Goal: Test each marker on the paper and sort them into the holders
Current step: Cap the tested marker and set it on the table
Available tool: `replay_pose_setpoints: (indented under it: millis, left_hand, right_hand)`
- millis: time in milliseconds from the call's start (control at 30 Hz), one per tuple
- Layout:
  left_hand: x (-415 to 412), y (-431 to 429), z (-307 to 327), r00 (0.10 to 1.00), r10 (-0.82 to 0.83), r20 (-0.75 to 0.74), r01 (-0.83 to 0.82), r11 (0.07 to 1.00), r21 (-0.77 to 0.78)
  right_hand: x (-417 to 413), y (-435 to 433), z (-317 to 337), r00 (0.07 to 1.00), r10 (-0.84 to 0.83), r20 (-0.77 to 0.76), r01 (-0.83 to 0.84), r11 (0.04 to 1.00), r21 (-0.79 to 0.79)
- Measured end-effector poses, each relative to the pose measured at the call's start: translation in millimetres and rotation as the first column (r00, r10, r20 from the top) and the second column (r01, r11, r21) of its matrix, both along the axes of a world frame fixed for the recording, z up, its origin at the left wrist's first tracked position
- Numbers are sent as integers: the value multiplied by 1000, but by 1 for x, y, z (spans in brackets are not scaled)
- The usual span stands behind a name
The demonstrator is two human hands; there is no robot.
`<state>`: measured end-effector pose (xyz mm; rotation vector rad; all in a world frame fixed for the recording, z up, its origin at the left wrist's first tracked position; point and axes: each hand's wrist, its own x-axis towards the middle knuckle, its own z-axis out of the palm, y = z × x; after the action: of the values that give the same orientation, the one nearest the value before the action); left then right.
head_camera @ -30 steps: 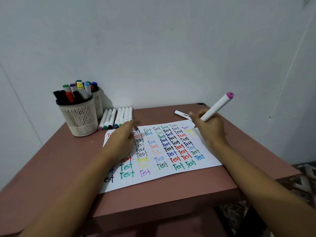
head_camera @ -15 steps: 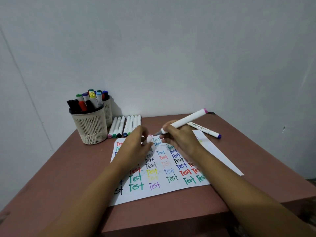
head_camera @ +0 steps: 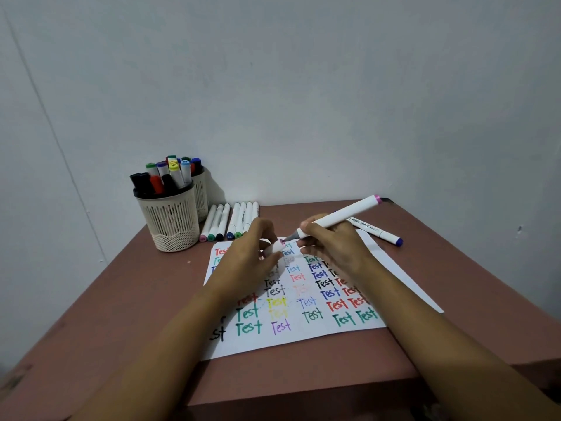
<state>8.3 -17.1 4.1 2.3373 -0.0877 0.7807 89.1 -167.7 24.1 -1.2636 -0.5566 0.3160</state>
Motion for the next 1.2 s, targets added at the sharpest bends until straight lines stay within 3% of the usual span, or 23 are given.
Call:
replay_pose_setpoints:
  millis: [267,433,633,800,1100,1200]
  left_hand:
    - [-3,0,-1,997,-27,69,18,992,124]
    - [-1,2,0,1000,-3,5,2,980,199]
    - [1,5,-4,996,-66,67,44,957,288]
    - [2,-4,-4,987,-77,143,43,974,224]
    - [4,-11,-6,998,-51,34,46,991,123]
    - [-1,-8,-1,1000,-4,-25,4,1000,4]
  right_hand:
    - [0,0,-10,998,63,30,-59,988,-140]
    - [-1,-2,-8,995,93,-17,-95,992,-88]
    - [-6,-1,-13,992,118,-51,-119,993,-18]
    - [-6,-1,-15,988,127,-88,-125,991,38]
    - [-2,2,-6,995,29,-99,-36,997,-74]
    - [5,-1,1,965,17,-262,24,988,152]
